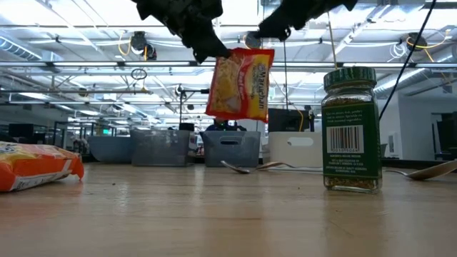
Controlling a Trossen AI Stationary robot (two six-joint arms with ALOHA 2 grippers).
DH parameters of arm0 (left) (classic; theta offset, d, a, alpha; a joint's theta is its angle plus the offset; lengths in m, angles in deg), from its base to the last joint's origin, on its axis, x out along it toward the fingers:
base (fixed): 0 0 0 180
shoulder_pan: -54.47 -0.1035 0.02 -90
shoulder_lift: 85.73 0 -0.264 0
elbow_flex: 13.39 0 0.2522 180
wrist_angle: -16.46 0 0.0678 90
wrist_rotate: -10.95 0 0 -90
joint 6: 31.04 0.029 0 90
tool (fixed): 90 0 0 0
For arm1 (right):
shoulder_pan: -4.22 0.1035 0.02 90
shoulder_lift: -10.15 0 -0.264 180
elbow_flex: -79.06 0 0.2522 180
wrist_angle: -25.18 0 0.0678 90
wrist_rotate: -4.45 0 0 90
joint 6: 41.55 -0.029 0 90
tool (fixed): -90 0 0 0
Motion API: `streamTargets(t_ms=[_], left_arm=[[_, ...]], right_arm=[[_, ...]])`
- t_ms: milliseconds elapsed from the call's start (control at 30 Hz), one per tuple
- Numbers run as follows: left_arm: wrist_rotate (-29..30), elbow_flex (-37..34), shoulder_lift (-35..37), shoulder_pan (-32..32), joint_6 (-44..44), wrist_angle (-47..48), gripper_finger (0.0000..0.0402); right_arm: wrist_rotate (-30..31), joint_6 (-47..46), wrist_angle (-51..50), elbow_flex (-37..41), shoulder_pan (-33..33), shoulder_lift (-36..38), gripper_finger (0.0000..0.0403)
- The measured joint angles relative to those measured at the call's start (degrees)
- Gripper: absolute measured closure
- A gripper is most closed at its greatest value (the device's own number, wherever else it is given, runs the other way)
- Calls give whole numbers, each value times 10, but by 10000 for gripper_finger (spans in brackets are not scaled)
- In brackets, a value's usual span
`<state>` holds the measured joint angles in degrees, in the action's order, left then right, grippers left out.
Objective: Pick & Place Food Item
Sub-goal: Put the red noodle pack into the white bin
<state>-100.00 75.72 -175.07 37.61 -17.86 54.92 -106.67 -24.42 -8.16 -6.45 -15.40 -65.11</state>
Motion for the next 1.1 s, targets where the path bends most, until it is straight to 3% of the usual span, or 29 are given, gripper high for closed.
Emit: streamTargets(t_ms=[333,700,1100], left_arm=[[18,0,0,18,-2,3,393],[20,0,0,18,0,9,394],[21,0,0,18,-1,7,393]], right_arm=[[-2,16,9,-10,23,-81,193],[-2,6,34,-10,29,-85,200],[-1,10,24,-10,29,-84,305]])
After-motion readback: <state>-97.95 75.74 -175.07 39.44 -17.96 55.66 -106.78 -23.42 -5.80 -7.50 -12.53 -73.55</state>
